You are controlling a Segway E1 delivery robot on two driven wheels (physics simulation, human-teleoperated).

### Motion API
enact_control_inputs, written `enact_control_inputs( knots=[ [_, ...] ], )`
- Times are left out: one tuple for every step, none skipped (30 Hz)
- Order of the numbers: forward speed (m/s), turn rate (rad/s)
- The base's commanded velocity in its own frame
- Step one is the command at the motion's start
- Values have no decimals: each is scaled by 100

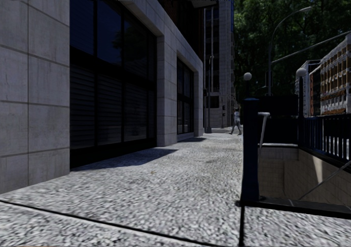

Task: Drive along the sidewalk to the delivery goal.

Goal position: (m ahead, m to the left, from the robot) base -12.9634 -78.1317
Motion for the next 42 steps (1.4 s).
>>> enact_control_inputs(
  knots=[
    [200, 44],
    [200, 44],
    [200, 44],
    [200, 44],
    [200, 44],
    [200, 43],
    [200, 37],
    [200, 37],
    [200, 22],
    [200, 0],
    [200, 0],
    [200, 0],
    [200, 0],
    [200, 0],
    [200, 0],
    [200, 0],
    [200, 0],
    [200, 0],
    [200, 0],
    [200, 0],
    [200, -15],
    [200, -25],
    [200, -28],
    [200, -28],
    [200, -28],
    [200, -28],
    [200, -28],
    [200, -28],
    [200, -28],
    [200, -28],
    [200, -28],
    [200, -28],
    [200, -28],
    [200, -28],
    [200, -28],
    [200, -28],
    [200, -29],
    [200, -37],
    [200, -43],
    [200, -46],
    [200, -46],
    [200, -46]
  ],
)
